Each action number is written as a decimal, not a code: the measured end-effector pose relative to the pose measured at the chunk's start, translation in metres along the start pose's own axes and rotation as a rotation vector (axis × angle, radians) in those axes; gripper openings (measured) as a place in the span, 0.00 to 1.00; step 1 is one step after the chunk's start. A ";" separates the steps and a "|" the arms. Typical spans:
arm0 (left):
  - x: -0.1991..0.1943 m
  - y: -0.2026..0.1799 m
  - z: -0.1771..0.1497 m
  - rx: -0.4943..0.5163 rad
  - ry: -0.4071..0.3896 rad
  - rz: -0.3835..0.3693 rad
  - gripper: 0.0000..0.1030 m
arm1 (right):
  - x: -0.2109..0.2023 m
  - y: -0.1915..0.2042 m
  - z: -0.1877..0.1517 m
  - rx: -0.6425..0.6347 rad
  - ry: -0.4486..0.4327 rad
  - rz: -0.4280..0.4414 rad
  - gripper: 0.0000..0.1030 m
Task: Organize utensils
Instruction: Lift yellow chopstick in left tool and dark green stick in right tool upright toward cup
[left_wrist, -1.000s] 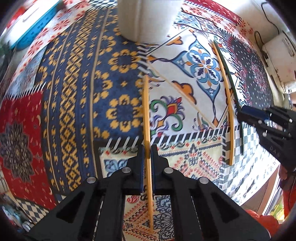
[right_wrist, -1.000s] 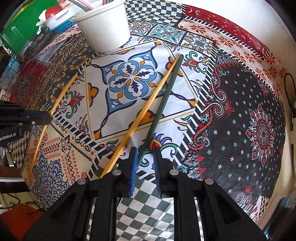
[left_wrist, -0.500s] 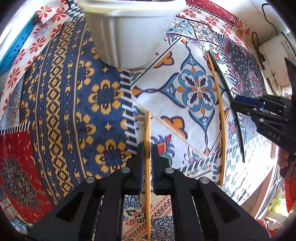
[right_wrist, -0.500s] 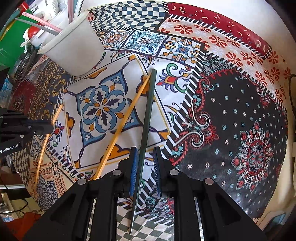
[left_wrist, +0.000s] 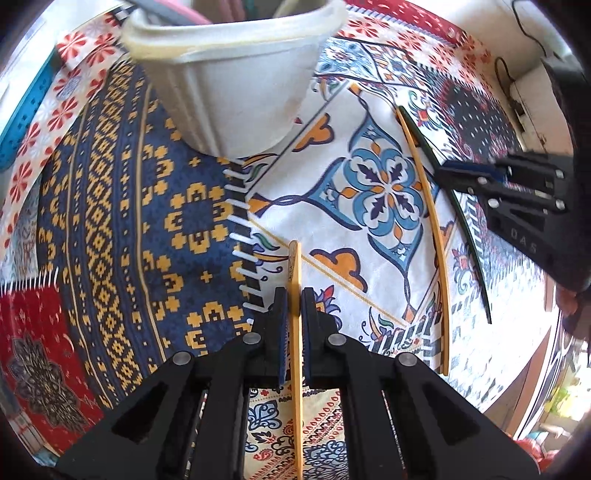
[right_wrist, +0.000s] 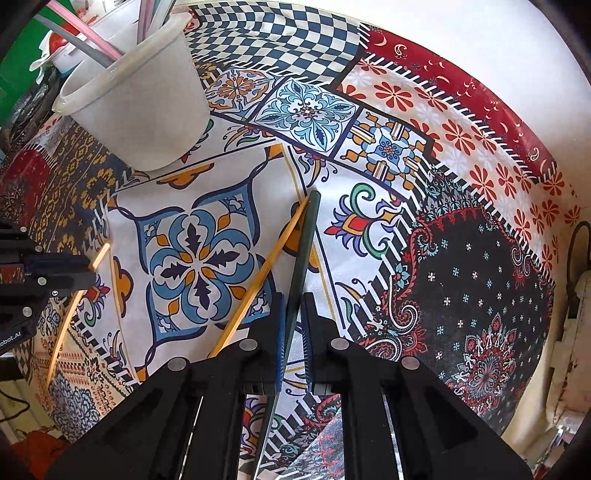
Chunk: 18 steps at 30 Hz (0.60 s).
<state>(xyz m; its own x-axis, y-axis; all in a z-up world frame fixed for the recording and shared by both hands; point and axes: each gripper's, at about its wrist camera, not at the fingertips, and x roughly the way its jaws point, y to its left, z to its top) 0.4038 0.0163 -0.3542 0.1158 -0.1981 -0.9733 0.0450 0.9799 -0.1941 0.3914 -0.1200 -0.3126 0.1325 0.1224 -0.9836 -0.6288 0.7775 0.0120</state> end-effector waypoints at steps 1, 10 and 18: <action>-0.002 0.001 0.000 -0.008 -0.014 0.007 0.05 | -0.002 -0.002 -0.003 0.019 -0.005 0.013 0.06; -0.052 0.006 -0.013 -0.057 -0.182 0.040 0.05 | -0.055 -0.008 -0.038 0.141 -0.179 0.057 0.05; -0.116 0.012 -0.056 -0.103 -0.346 -0.004 0.04 | -0.115 -0.019 -0.055 0.197 -0.327 0.076 0.05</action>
<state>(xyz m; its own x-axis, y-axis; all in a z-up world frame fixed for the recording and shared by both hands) 0.3349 0.0519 -0.2502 0.4452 -0.1806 -0.8770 -0.0521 0.9726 -0.2267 0.3457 -0.1833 -0.2096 0.3490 0.3495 -0.8695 -0.4913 0.8584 0.1479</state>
